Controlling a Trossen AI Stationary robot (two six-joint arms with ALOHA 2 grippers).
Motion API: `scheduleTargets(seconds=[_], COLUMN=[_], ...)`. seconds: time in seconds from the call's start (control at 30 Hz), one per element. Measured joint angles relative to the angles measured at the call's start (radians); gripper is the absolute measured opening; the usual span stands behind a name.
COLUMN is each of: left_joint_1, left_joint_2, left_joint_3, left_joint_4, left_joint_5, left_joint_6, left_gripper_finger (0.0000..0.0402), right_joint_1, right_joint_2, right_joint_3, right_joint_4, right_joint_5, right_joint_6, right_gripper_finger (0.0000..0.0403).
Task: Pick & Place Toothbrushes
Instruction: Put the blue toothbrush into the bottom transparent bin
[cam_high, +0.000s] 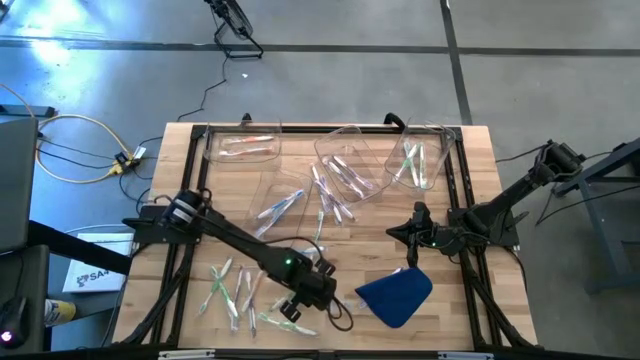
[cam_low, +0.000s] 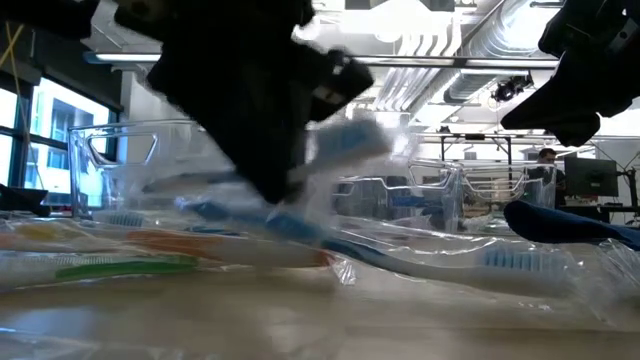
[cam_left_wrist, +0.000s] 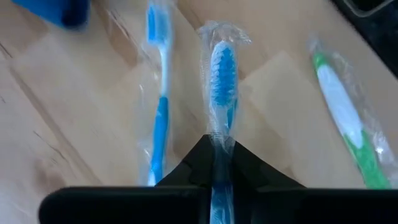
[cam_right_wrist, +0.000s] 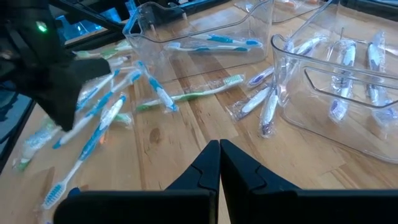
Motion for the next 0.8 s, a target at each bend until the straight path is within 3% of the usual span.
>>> scheduleTargets(seconds=[0.8], left_joint_1=[-0.001], left_joint_2=[0.020], left_joint_3=[-0.003], left_joint_4=[0.024], left_joint_5=[0.004], left_joint_6=[-0.028], left_gripper_finger=[0.0026], right_joint_1=[0.000], right_joint_2=[0.000], right_joint_3=[0.000], right_joint_4=[0.000], right_joint_5=[0.000], right_joint_6=[0.000], right_gripper_finger=[0.0003])
